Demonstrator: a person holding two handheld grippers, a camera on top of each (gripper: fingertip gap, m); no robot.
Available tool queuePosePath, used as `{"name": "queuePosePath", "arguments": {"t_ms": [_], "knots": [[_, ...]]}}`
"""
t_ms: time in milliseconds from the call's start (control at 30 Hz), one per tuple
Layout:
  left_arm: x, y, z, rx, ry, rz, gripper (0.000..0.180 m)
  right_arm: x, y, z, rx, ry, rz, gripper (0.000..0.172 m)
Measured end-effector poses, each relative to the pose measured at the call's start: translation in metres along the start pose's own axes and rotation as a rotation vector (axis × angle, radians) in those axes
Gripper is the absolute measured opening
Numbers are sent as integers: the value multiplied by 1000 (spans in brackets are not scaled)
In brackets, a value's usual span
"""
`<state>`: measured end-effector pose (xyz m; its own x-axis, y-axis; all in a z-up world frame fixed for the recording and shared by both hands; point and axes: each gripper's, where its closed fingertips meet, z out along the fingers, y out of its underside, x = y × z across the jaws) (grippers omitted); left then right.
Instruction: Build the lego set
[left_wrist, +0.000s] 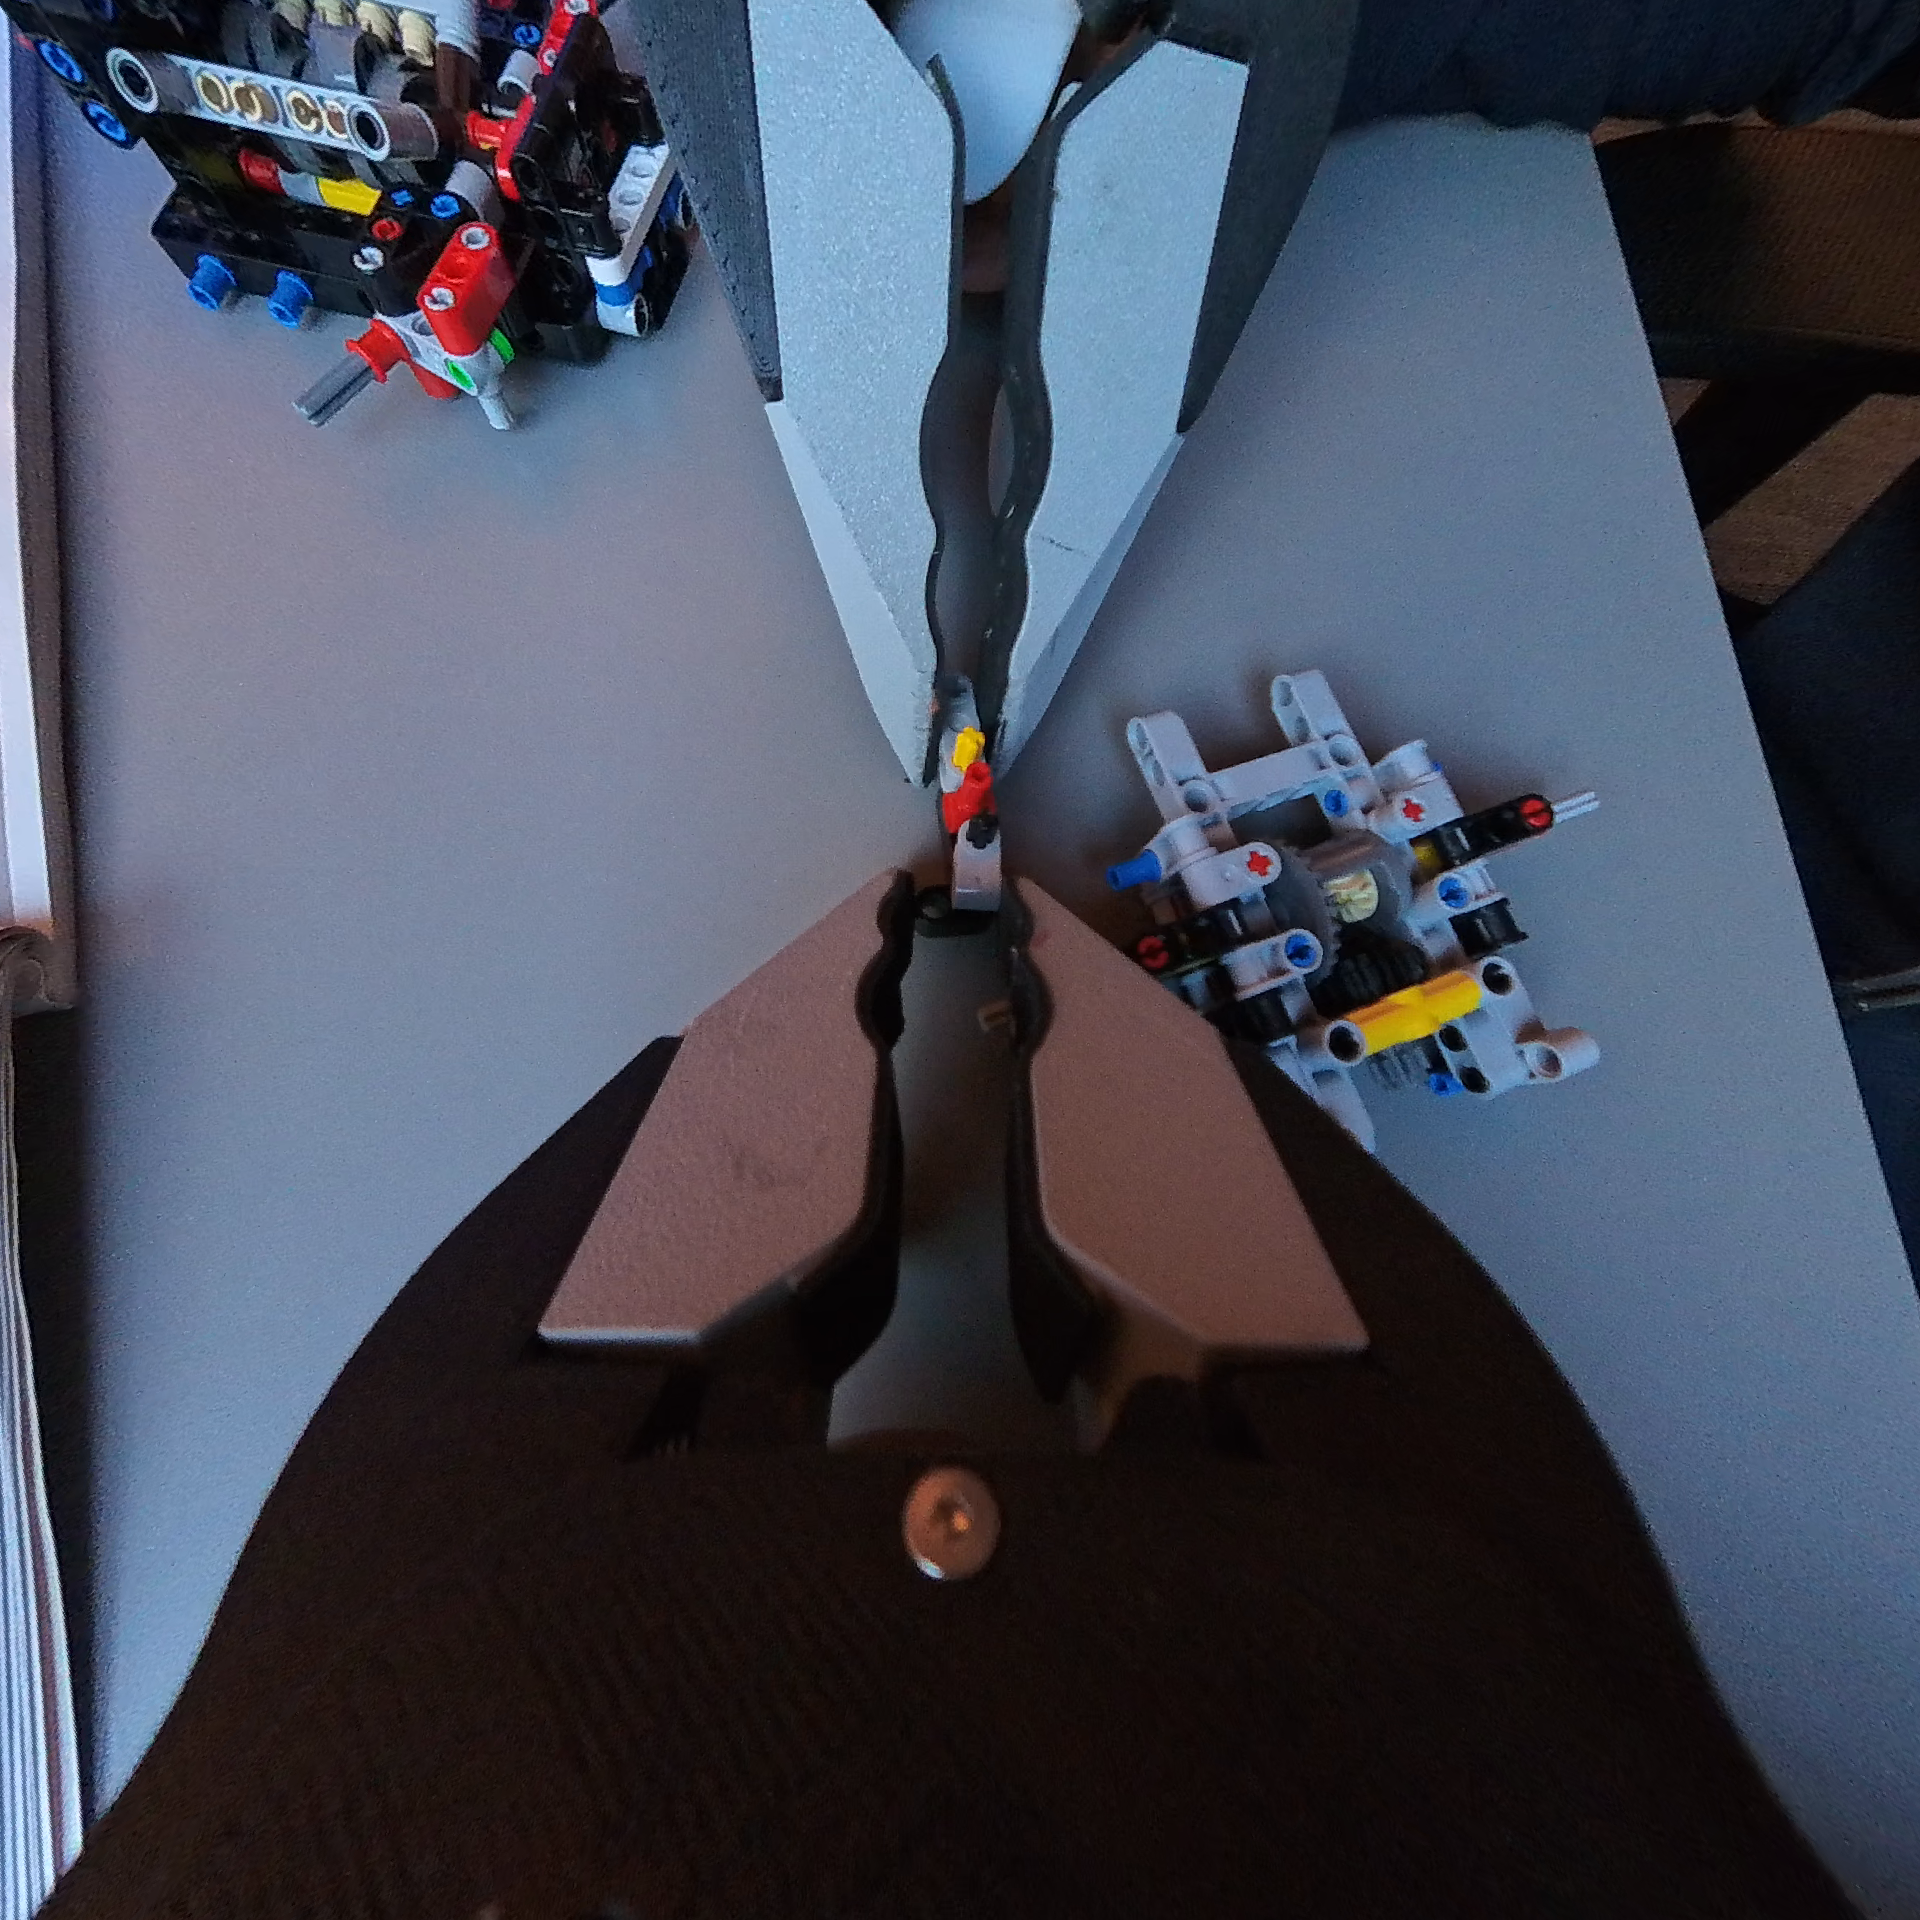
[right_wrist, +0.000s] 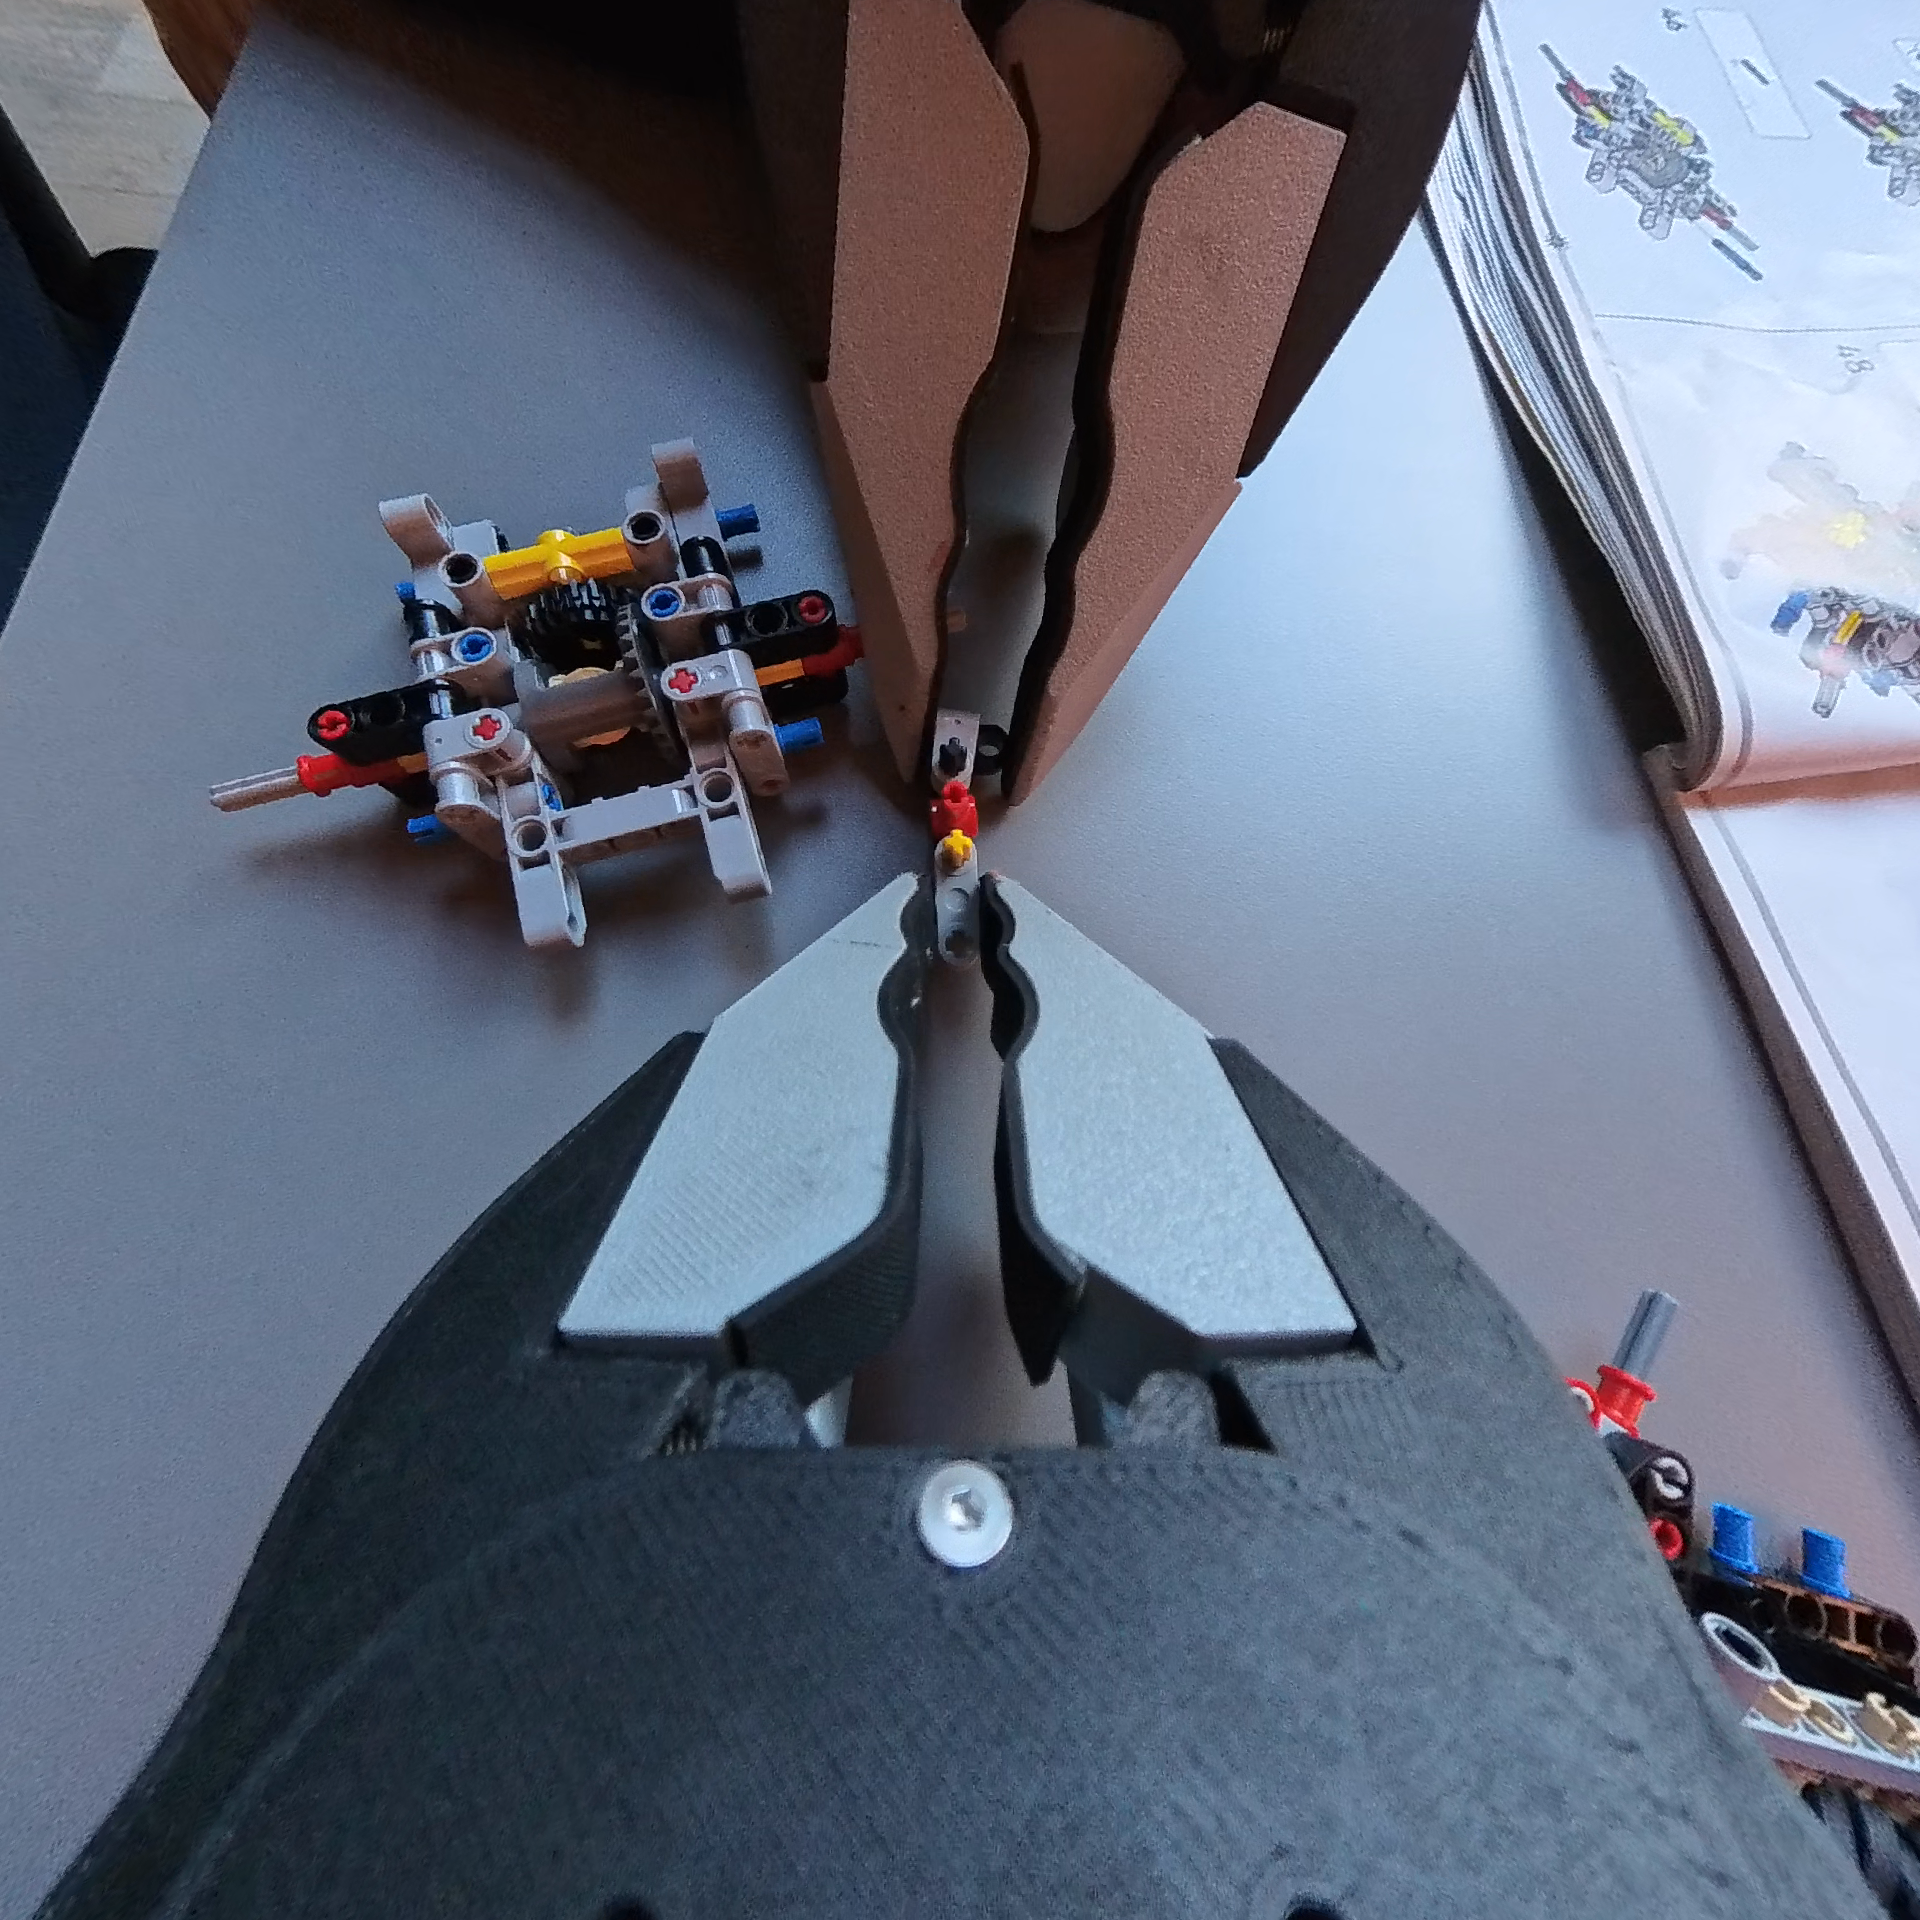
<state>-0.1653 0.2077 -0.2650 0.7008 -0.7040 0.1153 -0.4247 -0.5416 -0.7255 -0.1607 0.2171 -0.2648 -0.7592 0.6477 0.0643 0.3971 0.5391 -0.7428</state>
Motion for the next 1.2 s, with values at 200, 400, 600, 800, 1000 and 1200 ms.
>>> {"name": "queuePosePath", "arguments": {"t_ms": [200, 400, 600, 800, 1000, 1200], "knots": [[-2, -1, -3, 19, 39, -74, 26, 6, 4, -4, 1, 15, 32, 5], [-7, 0, -4, 20, 9, -88, 22, 12, 5, -8, 15, -5, 119, 5], [-17, 0, -5, 22, -57, -96, 22, 15, 7, -7, 0, 30, 102, 5], [-23, -5, -7, 44, -132, -37, 19, 15, 6, -6, -2, 31, 123, 5], [-17, -13, -7, 80, -135, 16, 9, 15, 5, -4, -2, 27, 131, 5], [-16, -9, -3, 45, -132, 10, 6, 14, 2, -2, 2, 3, 150, 5]]}}
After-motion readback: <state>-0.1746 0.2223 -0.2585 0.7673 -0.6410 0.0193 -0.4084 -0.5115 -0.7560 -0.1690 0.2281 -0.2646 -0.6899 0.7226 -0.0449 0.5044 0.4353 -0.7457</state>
